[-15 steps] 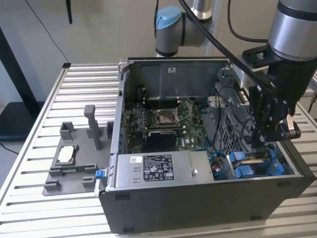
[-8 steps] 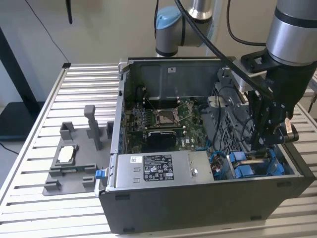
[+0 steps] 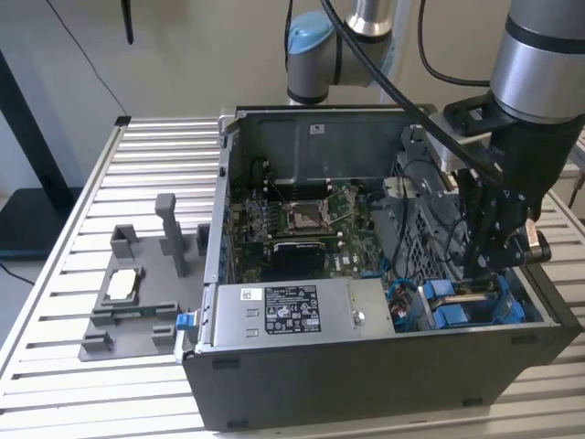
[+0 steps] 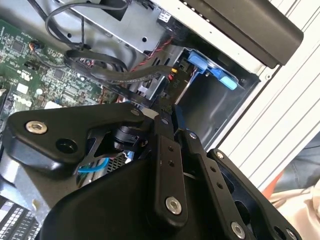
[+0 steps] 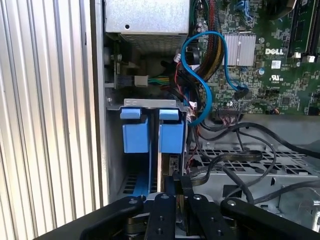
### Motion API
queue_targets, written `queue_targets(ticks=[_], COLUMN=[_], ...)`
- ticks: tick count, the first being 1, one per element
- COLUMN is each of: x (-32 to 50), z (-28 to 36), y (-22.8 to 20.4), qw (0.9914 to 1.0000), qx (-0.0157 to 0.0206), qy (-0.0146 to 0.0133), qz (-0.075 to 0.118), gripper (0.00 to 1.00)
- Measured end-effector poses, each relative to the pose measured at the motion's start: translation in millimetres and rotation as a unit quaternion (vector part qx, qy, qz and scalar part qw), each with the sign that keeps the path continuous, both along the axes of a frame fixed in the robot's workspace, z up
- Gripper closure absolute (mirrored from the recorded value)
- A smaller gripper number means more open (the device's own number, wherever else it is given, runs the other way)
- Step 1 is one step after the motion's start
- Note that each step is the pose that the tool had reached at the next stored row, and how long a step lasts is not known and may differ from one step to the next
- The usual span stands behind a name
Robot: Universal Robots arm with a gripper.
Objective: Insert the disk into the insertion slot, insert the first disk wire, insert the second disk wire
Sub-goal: 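Insert the second disk wire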
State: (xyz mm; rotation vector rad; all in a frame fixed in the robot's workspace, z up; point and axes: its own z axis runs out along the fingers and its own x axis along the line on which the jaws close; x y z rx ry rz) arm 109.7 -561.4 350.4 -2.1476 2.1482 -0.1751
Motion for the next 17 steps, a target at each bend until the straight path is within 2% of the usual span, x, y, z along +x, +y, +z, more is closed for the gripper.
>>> queue_targets(ticks=[3, 17], x=[0.1, 0.1], z=[-1.8, -6.5], y=[0.0, 0.4], qw=[0.99997, 0.99991], qx=[-0.0038, -0.0039], qy=[-0.0060, -0.0087], qz=[-0.001, -0.009], gripper=[0.84, 0.84])
